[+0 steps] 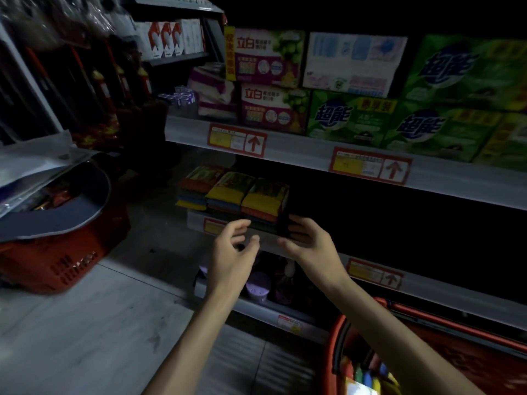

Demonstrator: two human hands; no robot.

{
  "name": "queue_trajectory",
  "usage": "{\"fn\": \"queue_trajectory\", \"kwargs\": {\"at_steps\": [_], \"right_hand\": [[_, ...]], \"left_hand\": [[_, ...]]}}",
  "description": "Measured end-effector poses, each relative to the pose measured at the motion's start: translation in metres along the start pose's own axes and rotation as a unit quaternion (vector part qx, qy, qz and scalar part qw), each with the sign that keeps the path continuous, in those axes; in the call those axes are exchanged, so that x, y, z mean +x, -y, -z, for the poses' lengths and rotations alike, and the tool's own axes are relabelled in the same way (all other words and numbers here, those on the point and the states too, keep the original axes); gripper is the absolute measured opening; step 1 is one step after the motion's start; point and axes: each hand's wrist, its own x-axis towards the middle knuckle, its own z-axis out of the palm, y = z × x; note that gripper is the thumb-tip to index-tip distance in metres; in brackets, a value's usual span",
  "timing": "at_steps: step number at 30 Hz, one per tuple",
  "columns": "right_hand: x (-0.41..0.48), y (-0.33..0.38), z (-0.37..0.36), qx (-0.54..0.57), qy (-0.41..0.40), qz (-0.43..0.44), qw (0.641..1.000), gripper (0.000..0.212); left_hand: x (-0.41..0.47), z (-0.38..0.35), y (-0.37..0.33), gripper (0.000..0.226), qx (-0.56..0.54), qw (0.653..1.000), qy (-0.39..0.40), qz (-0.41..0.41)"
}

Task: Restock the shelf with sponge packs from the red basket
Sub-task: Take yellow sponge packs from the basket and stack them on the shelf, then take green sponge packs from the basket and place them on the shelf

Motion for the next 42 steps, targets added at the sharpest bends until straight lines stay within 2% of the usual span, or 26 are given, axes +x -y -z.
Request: {"fn": "queue_trajectory", "kwargs": {"at_steps": [10, 17, 20, 23, 26, 29, 32, 33, 37, 39, 42], "right_hand": [[-0.089, -0.013, 0.129, -0.187, 0.058, 0.056, 0.979, 0.064], [-0.161, -0.033, 0.231, -0.283, 0.079, 0.062, 0.954, 0.069], [-0.190, -0.043, 0.269, -0.314, 0.110, 0.048, 0.942, 0.076], [-0.216, -0.059, 0.299, -0.326, 0.130, 0.024, 0.936, 0.072], [-0.240, -0.079, 0.313, -0.337, 0.146, -0.010, 0.930, 0.068], [-0.266, -0.101, 0.322, -0.363, 0.138, -0.053, 0.920, 0.062], [-0.281, -0.116, 0.327, -0.487, 0.159, -0.101, 0.853, 0.065], [-0.284, -0.120, 0.326, -0.505, 0.165, -0.110, 0.840, 0.065], [-0.289, -0.134, 0.316, -0.462, 0.168, -0.142, 0.859, 0.067], [-0.294, -0.140, 0.303, -0.448, 0.172, -0.152, 0.864, 0.079], [-0.303, -0.147, 0.281, -0.425, 0.206, -0.183, 0.862, 0.109]], "left_hand": [[-0.092, -0.030, -0.032, 0.046, 0.073, 0.983, 0.114, -0.127], [-0.147, -0.084, -0.051, 0.047, 0.143, 0.945, 0.205, -0.211], [-0.170, -0.105, -0.058, 0.047, 0.160, 0.926, 0.239, -0.245], [-0.190, -0.124, -0.058, 0.047, 0.181, 0.906, 0.280, -0.261], [-0.203, -0.145, -0.052, 0.050, 0.222, 0.877, 0.323, -0.279], [-0.209, -0.173, -0.039, 0.059, 0.301, 0.832, 0.367, -0.288], [-0.208, -0.198, -0.017, 0.071, 0.402, 0.766, 0.382, -0.324], [-0.207, -0.204, -0.009, 0.074, 0.426, 0.749, 0.386, -0.329], [-0.195, -0.219, 0.020, 0.080, 0.480, 0.692, 0.395, -0.368], [-0.189, -0.224, 0.031, 0.083, 0.507, 0.668, 0.392, -0.379], [-0.184, -0.232, 0.040, 0.091, 0.535, 0.655, 0.387, -0.367]]}}
